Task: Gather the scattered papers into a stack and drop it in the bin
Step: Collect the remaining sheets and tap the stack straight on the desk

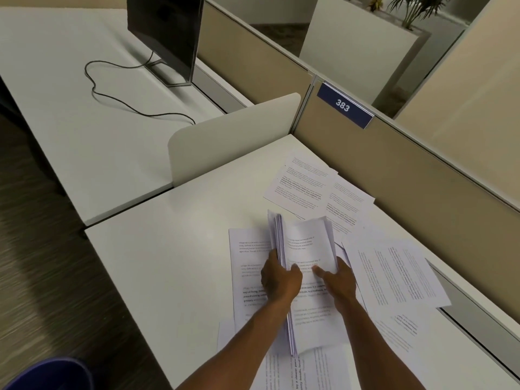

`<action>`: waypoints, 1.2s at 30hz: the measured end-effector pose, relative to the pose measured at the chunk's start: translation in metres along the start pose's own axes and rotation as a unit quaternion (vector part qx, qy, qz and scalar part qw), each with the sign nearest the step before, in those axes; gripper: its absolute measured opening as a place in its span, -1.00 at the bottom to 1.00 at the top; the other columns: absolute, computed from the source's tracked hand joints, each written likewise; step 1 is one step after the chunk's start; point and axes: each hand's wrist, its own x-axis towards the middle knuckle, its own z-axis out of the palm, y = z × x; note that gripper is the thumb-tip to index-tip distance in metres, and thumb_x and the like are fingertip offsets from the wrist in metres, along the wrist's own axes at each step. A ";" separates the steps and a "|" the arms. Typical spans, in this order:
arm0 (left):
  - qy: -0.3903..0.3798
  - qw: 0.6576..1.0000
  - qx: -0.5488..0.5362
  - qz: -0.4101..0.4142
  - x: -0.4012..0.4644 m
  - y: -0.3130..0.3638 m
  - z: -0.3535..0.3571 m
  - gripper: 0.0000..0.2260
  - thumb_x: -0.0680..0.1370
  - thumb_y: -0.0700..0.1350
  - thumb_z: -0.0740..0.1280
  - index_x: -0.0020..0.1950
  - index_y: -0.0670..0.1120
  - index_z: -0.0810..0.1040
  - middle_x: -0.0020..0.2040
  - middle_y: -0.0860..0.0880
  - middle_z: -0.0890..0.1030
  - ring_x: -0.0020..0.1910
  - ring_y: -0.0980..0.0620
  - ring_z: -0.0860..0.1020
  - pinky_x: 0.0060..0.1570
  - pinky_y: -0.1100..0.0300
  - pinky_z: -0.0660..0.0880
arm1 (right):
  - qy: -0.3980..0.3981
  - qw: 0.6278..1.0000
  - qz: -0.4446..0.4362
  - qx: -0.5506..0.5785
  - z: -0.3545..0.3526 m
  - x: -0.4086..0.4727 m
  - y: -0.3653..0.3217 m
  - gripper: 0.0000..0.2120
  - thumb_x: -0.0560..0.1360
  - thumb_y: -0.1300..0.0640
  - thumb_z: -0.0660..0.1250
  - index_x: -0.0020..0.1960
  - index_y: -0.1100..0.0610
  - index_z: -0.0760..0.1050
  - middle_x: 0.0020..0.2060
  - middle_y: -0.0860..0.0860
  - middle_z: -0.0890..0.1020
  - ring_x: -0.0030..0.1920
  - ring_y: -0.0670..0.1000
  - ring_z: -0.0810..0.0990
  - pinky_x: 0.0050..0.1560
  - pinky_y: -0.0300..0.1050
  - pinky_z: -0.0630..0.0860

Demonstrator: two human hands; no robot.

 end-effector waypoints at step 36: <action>-0.086 0.956 -0.080 0.270 -0.018 0.013 -0.089 -0.75 0.56 0.06 0.44 0.13 0.37 0.50 0.00 0.40 0.64 0.03 0.34 0.63 -0.06 0.30 0.66 | 0.083 0.927 -0.158 0.330 -0.007 -0.107 -0.038 -0.69 0.60 -0.01 0.37 0.32 -0.06 0.45 0.10 -0.12 0.67 0.09 0.00 0.69 0.01 -0.02 0.70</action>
